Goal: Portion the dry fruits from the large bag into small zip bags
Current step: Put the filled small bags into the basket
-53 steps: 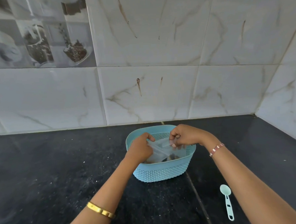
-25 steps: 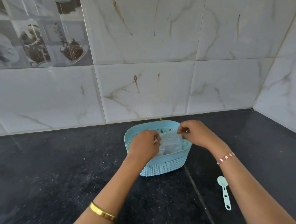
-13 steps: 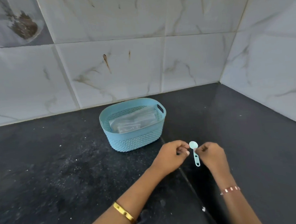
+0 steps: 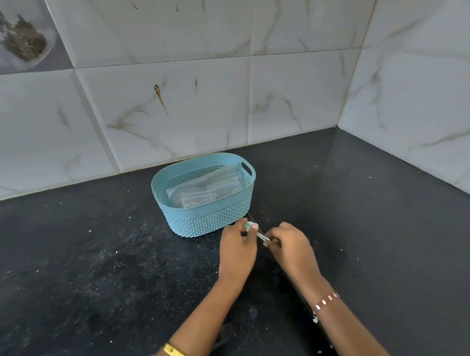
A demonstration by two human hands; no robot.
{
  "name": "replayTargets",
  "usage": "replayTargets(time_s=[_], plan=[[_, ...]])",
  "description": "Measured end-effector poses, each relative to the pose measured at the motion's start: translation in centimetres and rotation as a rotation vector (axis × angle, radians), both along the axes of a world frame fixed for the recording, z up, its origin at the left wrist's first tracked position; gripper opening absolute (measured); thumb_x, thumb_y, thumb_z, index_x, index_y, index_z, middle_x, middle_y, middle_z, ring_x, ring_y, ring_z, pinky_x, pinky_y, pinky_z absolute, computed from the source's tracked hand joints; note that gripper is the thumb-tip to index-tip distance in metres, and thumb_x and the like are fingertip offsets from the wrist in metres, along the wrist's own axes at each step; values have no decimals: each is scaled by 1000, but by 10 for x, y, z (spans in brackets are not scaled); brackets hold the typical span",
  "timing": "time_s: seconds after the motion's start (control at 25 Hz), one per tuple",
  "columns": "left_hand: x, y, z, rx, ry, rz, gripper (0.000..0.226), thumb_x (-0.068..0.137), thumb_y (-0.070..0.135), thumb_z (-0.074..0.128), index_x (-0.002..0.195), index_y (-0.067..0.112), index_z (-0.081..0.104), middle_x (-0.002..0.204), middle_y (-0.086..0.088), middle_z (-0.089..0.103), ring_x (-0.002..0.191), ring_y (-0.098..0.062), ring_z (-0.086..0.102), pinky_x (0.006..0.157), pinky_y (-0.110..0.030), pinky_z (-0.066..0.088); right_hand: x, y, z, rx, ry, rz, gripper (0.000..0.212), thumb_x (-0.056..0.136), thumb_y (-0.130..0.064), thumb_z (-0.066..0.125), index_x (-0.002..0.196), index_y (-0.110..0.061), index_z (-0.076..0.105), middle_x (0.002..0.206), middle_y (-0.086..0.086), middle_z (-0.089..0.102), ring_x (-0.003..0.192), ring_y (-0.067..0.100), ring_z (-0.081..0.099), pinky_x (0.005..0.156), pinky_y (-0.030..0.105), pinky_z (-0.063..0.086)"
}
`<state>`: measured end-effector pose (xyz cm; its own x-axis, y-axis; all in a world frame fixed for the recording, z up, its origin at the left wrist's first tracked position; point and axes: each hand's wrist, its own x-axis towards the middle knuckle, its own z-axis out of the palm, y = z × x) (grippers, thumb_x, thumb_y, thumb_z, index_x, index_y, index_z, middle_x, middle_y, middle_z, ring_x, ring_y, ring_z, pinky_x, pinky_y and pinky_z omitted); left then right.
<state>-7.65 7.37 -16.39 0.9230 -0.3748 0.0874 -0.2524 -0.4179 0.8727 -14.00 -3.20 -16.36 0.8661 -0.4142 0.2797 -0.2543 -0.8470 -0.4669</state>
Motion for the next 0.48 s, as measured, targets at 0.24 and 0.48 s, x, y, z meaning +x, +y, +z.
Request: replayTargets(time_s=[0.24, 0.48], plan=[[13, 45, -4, -12, -110, 181, 18, 86, 10, 61, 103, 13, 66, 100, -2, 64, 87, -13, 60, 84, -25, 49, 37, 20, -11, -153, -44, 260, 9, 83, -6, 59, 80, -5, 68, 79, 7, 58, 78, 22, 53, 58, 32, 42], [18, 59, -11, 87, -151, 225, 25, 85, 5, 61, 109, 13, 64, 106, -1, 61, 92, -9, 57, 88, -20, 46, 60, 29, -6, -416, -1, 365, 33, 48, 3, 81, 50, -12, 51, 55, -1, 47, 51, 15, 49, 44, 20, 22]])
